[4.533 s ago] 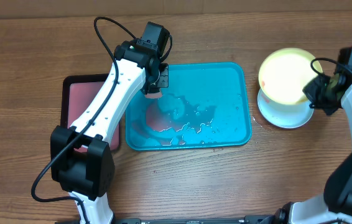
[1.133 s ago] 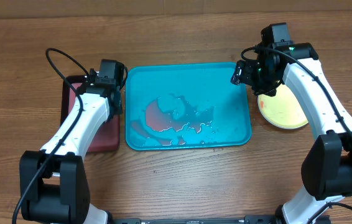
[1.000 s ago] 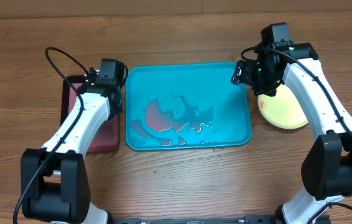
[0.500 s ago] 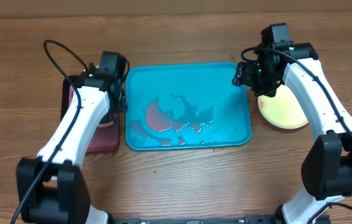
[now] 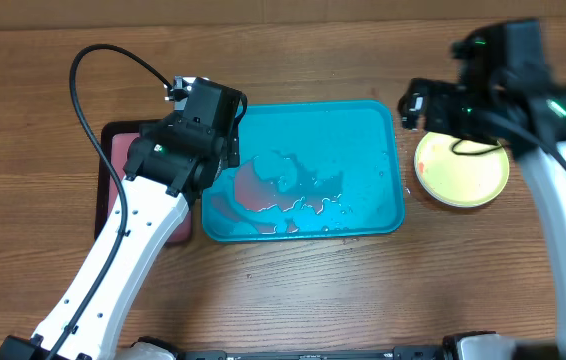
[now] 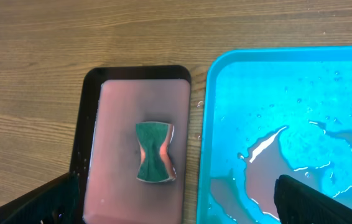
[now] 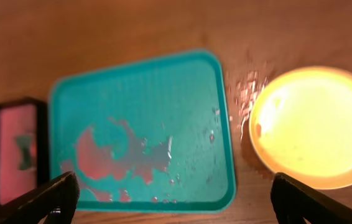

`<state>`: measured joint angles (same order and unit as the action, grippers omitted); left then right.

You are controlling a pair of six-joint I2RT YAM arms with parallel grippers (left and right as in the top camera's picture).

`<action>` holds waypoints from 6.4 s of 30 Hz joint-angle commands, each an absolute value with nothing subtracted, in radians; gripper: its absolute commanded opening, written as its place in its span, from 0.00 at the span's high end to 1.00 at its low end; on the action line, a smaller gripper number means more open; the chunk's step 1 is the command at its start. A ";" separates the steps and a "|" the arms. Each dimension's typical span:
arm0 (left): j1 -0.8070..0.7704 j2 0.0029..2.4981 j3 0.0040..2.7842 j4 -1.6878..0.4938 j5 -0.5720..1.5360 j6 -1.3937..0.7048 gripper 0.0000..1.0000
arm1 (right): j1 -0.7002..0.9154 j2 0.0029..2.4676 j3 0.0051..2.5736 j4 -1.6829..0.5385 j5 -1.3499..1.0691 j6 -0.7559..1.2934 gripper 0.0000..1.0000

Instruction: Clean dirty plates on tray and stack at the side

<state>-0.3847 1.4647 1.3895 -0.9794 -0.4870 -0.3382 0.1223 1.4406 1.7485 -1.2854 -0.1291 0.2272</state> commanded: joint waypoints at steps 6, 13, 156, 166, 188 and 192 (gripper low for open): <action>-0.387 1.472 1.396 -0.980 -0.496 -0.352 0.00 | 0.124 1.190 1.768 -1.288 -0.106 0.205 0.00; -0.387 1.472 1.396 -0.980 -0.496 -0.352 0.00 | 0.124 1.114 1.768 -1.314 -0.116 0.215 0.00; -0.057 0.004 0.004 -0.076 -0.017 0.250 0.00 | 0.112 0.011 0.009 -0.081 -0.039 0.182 0.00; -0.057 0.004 0.004 -0.076 -0.017 0.250 0.00 | 0.112 0.011 0.009 -0.081 -0.039 0.182 0.00; -0.057 0.004 0.004 -0.076 -0.017 0.250 0.00 | 0.112 0.011 0.009 -0.081 -0.039 0.183 0.00; -0.057 0.004 0.004 -0.076 -0.017 0.250 0.00 | 0.112 0.011 0.008 -0.081 -0.039 0.183 0.00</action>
